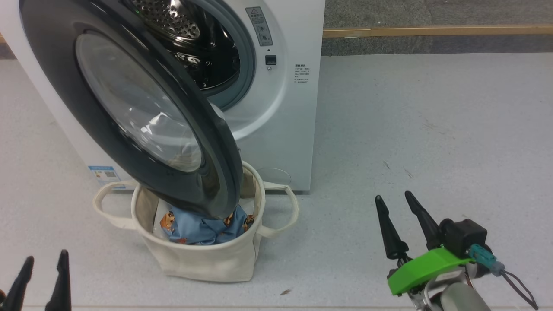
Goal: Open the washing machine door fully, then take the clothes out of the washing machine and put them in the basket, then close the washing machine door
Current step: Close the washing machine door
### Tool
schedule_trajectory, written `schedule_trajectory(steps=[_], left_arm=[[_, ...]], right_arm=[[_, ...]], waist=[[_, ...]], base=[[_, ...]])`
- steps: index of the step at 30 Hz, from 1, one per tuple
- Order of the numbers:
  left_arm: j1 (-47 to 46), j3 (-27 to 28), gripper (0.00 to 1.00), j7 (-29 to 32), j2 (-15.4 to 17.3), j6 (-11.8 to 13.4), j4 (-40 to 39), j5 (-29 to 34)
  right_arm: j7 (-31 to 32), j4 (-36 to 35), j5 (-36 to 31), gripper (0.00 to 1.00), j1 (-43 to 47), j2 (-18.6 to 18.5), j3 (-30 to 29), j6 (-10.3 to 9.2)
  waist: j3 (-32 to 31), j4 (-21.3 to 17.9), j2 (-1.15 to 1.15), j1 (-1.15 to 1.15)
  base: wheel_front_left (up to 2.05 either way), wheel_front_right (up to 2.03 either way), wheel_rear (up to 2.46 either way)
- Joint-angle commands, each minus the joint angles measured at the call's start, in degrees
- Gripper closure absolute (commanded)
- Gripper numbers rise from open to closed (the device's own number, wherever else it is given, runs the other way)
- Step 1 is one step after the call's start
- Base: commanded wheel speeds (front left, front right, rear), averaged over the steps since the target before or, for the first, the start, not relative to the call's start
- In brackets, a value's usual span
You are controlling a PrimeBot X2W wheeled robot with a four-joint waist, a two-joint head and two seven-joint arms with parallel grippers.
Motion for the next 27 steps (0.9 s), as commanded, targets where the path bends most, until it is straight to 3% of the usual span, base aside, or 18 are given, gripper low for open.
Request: schedule_trajectory(steps=[1,9,27], left_arm=[[-2.0,3.5,0.00,-0.7,1.4,-0.6,-1.8,1.4],[-1.2,5.5,0.00,-0.7,-1.6,-2.8,-2.8,6.9],[-5.2,6.6,0.00,-0.7,-3.0,-5.5,-2.2,10.3]], right_arm=[[-0.7,-1.8,-0.3,0.00,-1.5,0.6,1.1,0.05],[-0.7,-2.1,-0.6,0.00,-0.9,0.4,0.1,0.05],[-0.7,-1.3,-0.2,0.00,-0.8,0.0,1.3,0.05]], waist=[[0.0,0.0,0.00,0.00],[0.3,0.4,0.00,0.00],[0.7,1.0,0.00,0.00]], base=[[0.00,0.00,0.00],[0.00,0.00,0.00],[0.00,0.00,0.00]])
